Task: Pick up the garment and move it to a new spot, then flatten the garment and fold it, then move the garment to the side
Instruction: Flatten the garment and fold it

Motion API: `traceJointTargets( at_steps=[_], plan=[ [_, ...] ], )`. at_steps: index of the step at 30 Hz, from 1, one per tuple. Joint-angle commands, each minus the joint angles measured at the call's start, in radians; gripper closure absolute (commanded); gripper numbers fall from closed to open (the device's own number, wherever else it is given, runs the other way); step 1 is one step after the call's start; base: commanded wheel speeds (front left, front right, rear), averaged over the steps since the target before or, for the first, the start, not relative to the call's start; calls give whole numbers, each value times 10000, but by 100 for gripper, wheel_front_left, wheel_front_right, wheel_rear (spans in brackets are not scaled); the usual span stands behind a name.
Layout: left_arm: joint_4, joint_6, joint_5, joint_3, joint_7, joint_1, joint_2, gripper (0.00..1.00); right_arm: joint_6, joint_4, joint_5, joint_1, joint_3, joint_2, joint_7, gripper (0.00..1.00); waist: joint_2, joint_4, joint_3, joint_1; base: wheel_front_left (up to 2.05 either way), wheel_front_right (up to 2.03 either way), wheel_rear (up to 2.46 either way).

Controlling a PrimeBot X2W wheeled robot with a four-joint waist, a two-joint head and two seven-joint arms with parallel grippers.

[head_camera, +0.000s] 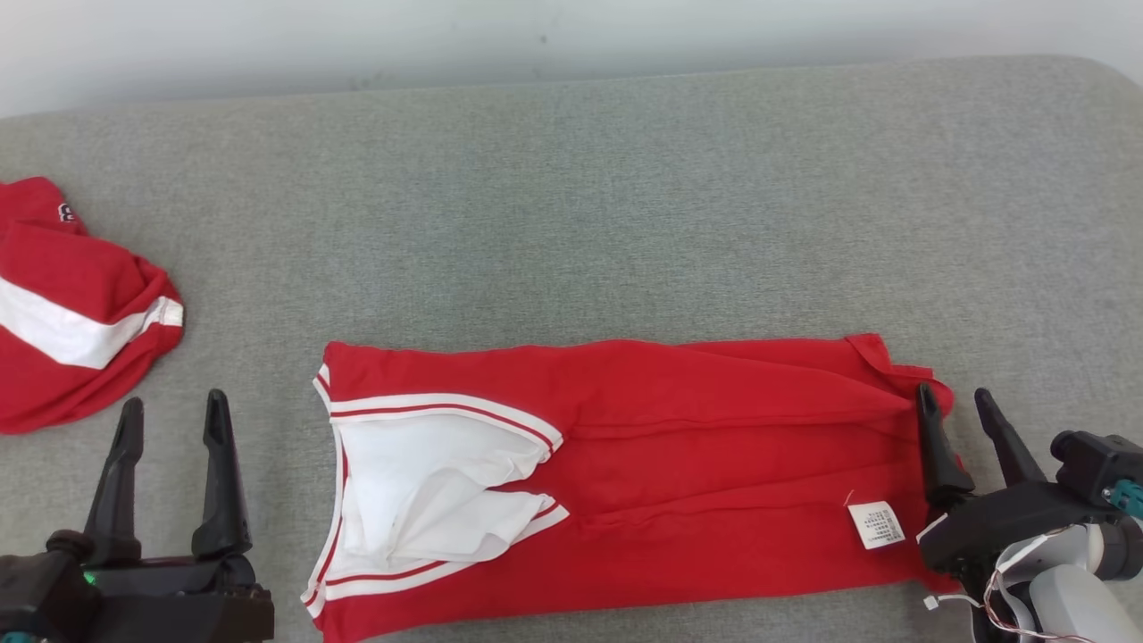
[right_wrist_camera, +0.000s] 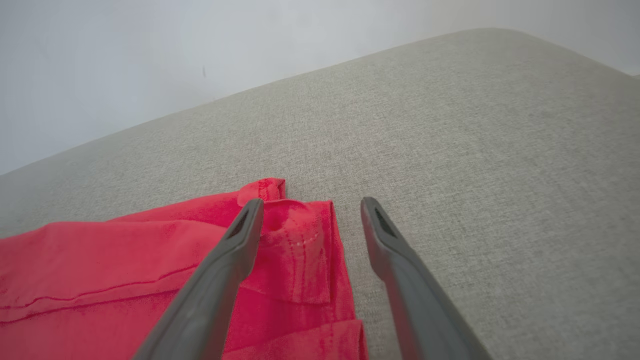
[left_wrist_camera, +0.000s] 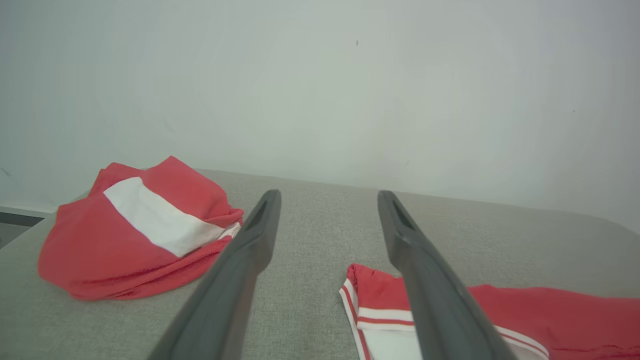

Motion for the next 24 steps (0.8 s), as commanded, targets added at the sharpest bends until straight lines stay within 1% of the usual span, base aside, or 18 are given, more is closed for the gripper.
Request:
traceJointTargets(
  at_steps=[1,5,9,10,11,12,13,18,24],
  plan=[
    [145,-210,561,337,-4,93,-305,0,-27,342,113,-176,-1,60,148,0,1,91,21,0,0,0,0],
    [555,-596,1400,884,-4,84,-826,0,-27,1145,275,-426,79,96,283,0,1,285,31,0,0,0,0],
    [814,-871,1845,1331,-4,140,-1201,0,-27,1747,445,-358,281,219,466,0,1,417,-23,0,0,0,0],
    [883,-919,1886,1409,-4,188,-1261,0,-27,1874,521,-266,336,256,505,23,1,444,-48,0,0,0,0],
    [920,-1004,1923,1480,-4,216,-1319,0,-27,1972,617,-143,421,320,576,51,1,465,-86,0,0,0,0],
    [945,-1037,1976,1547,-4,230,-1358,0,-26,1989,714,-58,533,373,586,69,1,474,-118,0,0,0,0],
    [984,-1075,2027,1605,-4,243,-1403,0,-26,1985,803,51,613,394,546,100,1,486,-159,0,0,0,0],
    [1061,-1203,2152,1751,-4,334,-1519,0,-27,1974,1069,302,829,294,509,100,1,460,-285,0,0,0,0],
    [1171,-1283,2276,1893,-4,451,-1577,0,-31,2006,1274,-13,619,-308,233,100,1,313,-471,0,0,0,0]
  ],
)
